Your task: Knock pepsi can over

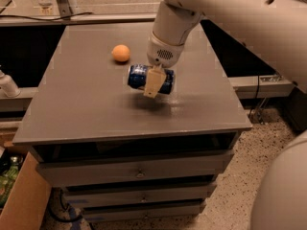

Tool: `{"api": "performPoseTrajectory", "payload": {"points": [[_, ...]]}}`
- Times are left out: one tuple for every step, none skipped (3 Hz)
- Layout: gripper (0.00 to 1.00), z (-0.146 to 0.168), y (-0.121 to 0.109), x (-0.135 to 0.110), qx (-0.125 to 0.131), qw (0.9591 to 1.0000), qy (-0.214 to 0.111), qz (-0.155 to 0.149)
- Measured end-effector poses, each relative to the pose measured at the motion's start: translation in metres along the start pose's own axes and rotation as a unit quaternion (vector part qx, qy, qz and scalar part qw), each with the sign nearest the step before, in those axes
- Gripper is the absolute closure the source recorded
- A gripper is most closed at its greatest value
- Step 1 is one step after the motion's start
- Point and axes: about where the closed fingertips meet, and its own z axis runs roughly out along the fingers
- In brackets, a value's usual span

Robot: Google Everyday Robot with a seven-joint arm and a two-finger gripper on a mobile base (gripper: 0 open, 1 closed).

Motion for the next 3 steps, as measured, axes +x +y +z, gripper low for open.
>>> {"api": "performPoseTrajectory", "payload": {"points": [[0.8,0.0105,0.0016,0.0111,-0.012,0.9997,0.017,0.011],[0.57,0.0151,0.0015,0.0146,-0.015,0.9994,0.026,0.017],[0.35,0.0188,0.002,0.0156,-0.017,0.9991,0.032,0.019]]}}
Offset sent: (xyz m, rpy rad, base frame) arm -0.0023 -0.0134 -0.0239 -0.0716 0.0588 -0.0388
